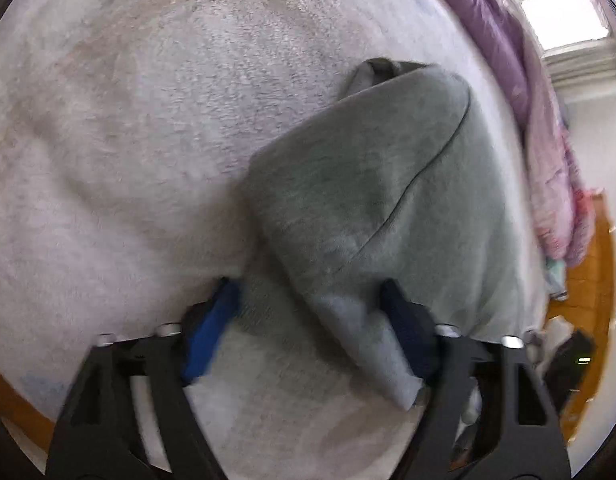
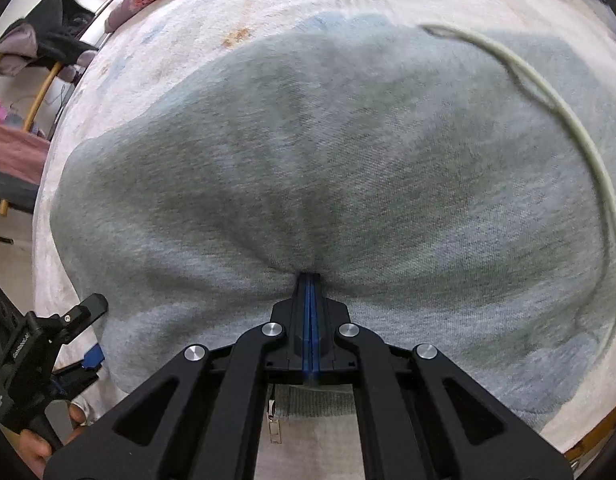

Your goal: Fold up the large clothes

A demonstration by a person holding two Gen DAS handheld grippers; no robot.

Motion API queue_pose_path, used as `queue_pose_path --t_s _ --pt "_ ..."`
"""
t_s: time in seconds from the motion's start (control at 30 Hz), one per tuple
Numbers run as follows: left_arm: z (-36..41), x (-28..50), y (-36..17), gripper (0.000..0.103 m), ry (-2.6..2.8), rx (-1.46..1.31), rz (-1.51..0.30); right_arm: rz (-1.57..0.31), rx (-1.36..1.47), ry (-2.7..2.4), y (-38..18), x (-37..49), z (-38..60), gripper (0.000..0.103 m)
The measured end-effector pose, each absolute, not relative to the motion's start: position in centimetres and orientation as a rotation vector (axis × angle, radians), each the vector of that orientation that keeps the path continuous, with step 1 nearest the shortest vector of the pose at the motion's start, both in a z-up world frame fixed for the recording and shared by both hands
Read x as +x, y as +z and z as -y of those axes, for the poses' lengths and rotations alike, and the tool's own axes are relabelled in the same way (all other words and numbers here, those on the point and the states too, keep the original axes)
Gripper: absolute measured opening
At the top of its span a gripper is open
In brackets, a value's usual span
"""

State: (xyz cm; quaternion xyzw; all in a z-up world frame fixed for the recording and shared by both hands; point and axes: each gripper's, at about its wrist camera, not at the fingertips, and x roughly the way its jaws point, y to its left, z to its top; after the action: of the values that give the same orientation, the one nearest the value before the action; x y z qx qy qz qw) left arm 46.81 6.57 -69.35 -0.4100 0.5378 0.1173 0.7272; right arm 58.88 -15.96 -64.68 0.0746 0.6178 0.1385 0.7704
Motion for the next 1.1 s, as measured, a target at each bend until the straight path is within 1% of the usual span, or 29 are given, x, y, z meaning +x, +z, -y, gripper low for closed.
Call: queue_pose_path --t_s 0.03,0.1,0.17,0.2,0.23,0.3,0.37,0.43,0.57,0.67,0.9,0.93,0.97,1.0,1.07,1.1 --pt "-6.6 46.9 -69.5 0.034 0.27 -0.894 -1.191 -1.325 0.157 0.298 -64.3 58.6 15.7 0.003" --pt "-7.2 46.6 -69.5 0.014 0.214 -0.955 -1.183 -1.275 0.115 0.3 -63.3 57.5 15.2 0.003" --pt "-7.0 47.2 -69.1 0.013 0.208 -0.927 -1.191 -1.243 0.112 0.309 -62.8 56.6 15.2 0.004" --pt "-6.8 47.4 -68.9 0.012 0.201 -0.911 -1.19 -1.239 0.128 0.336 -62.6 56.1 15.1 0.017" --pt "-6.6 47.8 -68.5 0.012 0.2 -0.902 -1.186 -1.232 0.127 0.342 -62.5 55.9 15.1 0.032" --pt "-6.7 47.7 -67.4 0.011 0.2 -0.916 -1.155 -1.19 0.094 0.374 -61.5 54.8 14.4 0.042" --pt "-7.3 47.3 -66.7 0.011 0.196 -0.966 -1.137 -1.161 0.077 0.432 -60.6 54.0 13.4 0.044" --pt "-7.5 47.1 -65.6 0.011 0.185 -1.01 -1.111 -1.123 0.059 0.511 -59.8 53.2 12.2 0.052" --pt "-6.9 47.1 -62.9 0.011 0.129 -1.009 -1.077 -1.024 -0.047 0.664 -58.3 51.3 8.7 0.053" --pt "-6.9 47.2 -62.1 0.011 0.105 -1.056 -1.063 -0.99 -0.095 0.766 -58.3 50.2 6.2 0.059" --pt "-6.7 47.3 -61.5 0.011 0.085 -1.057 -1.061 -0.91 -0.185 0.771 -59.7 51.3 1.9 0.059" --pt "-6.7 47.4 -61.4 0.011 0.082 -1.056 -1.058 -0.898 -0.189 0.762 -59.7 51.6 1.5 0.058" --pt "-6.7 47.5 -61.2 0.011 0.081 -1.058 -1.054 -0.892 -0.195 0.763 -59.8 51.8 1.2 0.055" --pt "-6.6 47.7 -61.2 0.011 0.081 -1.067 -1.05 -0.892 -0.184 0.775 -59.9 52.0 1.0 0.044" --pt "-6.7 47.8 -61.1 0.014 0.073 -1.089 -1.049 -0.904 -0.181 0.748 -59.9 52.4 1.2 0.02" --pt "-6.7 47.8 -60.8 0.014 0.072 -1.1 -1.042 -0.926 -0.183 0.731 -60.0 52.8 1.3 0.01"
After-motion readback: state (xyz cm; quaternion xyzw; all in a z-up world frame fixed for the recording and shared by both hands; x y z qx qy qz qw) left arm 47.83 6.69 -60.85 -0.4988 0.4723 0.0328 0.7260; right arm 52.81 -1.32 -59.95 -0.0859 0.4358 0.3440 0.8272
